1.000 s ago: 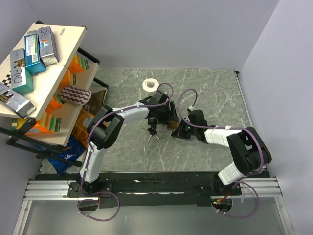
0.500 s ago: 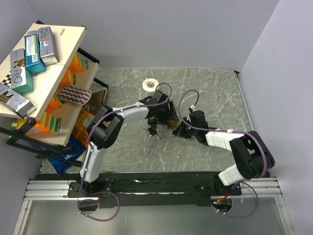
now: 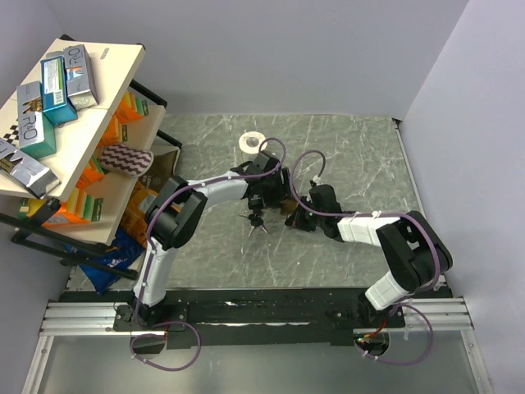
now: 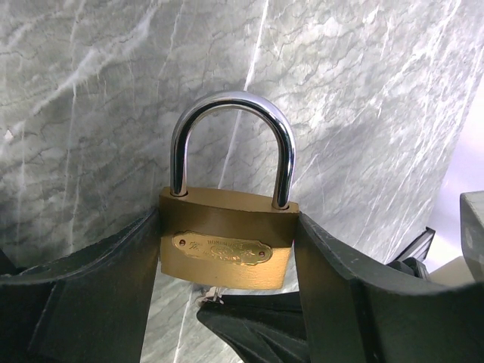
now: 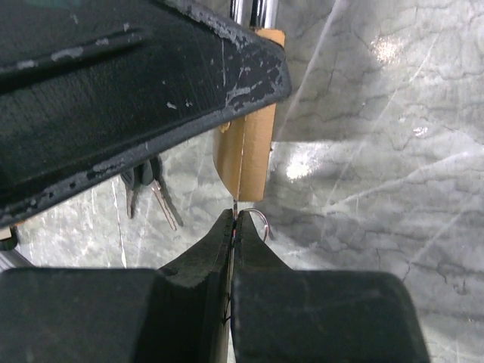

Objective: Unlock with the key

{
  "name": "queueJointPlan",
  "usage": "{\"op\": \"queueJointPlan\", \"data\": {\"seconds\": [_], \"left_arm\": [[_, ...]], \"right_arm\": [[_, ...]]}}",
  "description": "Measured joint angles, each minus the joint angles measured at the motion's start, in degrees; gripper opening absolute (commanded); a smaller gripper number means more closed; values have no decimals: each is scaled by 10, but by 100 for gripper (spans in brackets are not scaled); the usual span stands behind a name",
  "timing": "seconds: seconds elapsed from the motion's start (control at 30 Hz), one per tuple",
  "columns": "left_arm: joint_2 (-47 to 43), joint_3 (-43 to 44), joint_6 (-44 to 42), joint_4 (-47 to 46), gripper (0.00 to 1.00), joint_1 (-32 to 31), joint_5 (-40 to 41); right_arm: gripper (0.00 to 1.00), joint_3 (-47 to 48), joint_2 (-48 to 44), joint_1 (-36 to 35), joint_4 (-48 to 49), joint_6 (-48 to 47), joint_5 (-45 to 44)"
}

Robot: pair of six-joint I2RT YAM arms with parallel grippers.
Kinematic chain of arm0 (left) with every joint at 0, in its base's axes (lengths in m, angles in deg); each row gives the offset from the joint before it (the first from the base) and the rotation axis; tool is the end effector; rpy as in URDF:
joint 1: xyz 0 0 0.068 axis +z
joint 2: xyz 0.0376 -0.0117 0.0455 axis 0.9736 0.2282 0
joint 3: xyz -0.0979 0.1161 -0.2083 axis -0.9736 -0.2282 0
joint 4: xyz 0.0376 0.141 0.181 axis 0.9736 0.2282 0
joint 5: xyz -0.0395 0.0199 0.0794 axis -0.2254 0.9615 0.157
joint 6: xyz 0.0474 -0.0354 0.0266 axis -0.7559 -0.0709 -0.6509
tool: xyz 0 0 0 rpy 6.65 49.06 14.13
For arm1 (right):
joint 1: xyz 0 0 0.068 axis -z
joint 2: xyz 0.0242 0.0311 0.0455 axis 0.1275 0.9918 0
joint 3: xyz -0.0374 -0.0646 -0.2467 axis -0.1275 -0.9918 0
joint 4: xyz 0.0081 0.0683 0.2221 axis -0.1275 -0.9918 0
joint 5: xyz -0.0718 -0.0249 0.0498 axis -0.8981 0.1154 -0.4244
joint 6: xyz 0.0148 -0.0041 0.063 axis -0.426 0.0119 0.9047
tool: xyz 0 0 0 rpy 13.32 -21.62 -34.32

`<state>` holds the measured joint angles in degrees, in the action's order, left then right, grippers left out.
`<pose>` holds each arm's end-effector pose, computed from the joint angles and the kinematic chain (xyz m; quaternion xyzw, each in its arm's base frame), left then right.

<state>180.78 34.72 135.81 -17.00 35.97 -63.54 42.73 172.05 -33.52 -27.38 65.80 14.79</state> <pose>0.3305 -0.3028 0.1501 -0.0444 0.9262 -0.3397 0.1575 0.2456 0.1329 0.1397 0.0716 0.9050 0.3068 0.2857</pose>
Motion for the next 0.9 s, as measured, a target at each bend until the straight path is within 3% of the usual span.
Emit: {"op": "queueJointPlan", "data": {"seconds": [0.9], "left_arm": [[-6, -21, -23, -36, 1, 1, -2]], "right_arm": [[0, 6, 4, 8, -2, 13, -3]]}}
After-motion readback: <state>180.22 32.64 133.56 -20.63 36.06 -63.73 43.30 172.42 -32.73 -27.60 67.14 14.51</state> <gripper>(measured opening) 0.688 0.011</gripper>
